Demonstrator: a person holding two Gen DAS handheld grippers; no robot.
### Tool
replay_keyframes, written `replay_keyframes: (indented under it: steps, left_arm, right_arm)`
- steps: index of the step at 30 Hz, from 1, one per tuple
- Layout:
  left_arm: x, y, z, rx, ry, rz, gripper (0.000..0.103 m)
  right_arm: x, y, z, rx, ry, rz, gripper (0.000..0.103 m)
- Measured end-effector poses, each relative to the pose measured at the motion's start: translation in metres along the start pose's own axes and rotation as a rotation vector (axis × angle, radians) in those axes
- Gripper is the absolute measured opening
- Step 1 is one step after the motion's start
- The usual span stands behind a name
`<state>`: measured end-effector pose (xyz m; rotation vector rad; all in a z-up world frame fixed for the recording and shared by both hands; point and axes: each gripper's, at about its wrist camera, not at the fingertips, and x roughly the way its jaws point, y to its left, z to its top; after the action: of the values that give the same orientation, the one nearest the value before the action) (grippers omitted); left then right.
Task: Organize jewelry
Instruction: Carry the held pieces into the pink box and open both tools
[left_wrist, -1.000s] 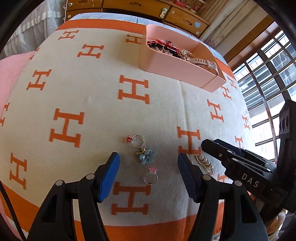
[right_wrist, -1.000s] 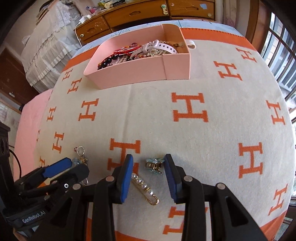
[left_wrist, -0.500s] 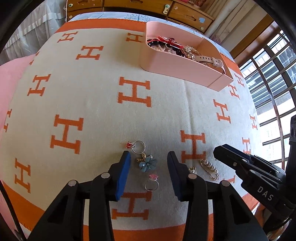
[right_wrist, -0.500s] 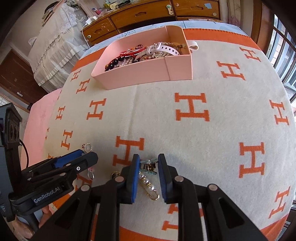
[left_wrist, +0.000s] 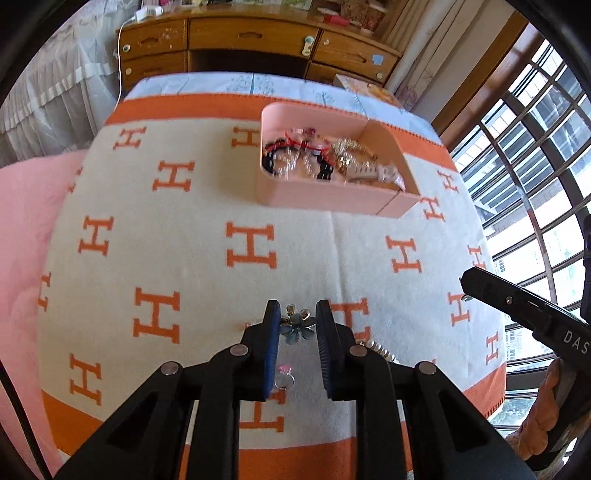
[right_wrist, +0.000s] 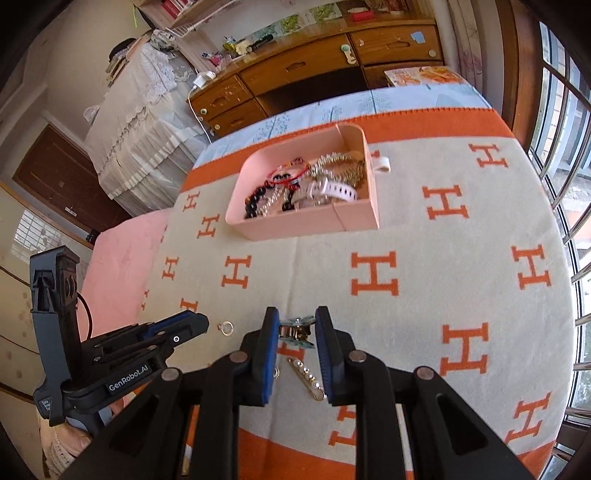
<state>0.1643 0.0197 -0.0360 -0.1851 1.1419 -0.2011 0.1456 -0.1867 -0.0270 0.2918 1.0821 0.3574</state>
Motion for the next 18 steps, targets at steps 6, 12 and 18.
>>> replay_keyframes:
  steps: [6, 12, 18]
  left_arm:
    - [-0.057, -0.024, 0.048, 0.066, -0.141, 0.018, 0.017]
    - [-0.077, -0.042, 0.105, 0.096, -0.222, 0.019, 0.017]
    - [-0.035, -0.038, 0.14, 0.072, -0.181, 0.038, 0.017]
  right_arm:
    - [-0.05, 0.009, 0.044, -0.016, -0.131, 0.028, 0.02]
    - [-0.069, 0.025, 0.095, -0.023, -0.223, 0.041, 0.02]
    - [-0.025, 0.022, 0.131, 0.006, -0.154, 0.036, 0.02]
